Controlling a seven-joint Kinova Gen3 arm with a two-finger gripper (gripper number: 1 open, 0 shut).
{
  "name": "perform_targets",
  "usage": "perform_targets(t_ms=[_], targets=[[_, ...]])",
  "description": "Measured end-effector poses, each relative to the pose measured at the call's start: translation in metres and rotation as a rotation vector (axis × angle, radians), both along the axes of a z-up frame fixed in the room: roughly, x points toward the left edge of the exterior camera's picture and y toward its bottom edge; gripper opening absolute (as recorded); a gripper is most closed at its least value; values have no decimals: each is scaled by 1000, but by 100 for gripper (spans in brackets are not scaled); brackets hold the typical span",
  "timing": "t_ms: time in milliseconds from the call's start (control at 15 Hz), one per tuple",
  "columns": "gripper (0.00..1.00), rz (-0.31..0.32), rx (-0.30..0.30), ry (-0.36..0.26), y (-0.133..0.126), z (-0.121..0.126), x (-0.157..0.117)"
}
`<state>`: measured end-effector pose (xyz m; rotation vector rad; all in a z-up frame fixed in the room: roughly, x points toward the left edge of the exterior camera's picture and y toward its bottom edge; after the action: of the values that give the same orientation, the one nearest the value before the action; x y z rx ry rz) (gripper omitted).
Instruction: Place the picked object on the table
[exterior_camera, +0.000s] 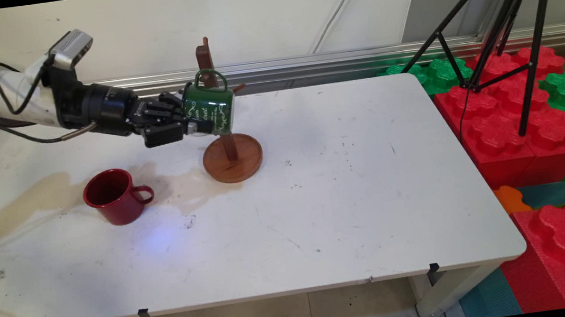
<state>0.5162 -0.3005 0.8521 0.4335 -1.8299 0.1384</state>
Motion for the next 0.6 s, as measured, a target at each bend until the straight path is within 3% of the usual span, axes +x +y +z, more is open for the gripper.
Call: perform_targets(t_ms=[600], targets=[[0, -31, -9, -26, 23, 11, 15]])
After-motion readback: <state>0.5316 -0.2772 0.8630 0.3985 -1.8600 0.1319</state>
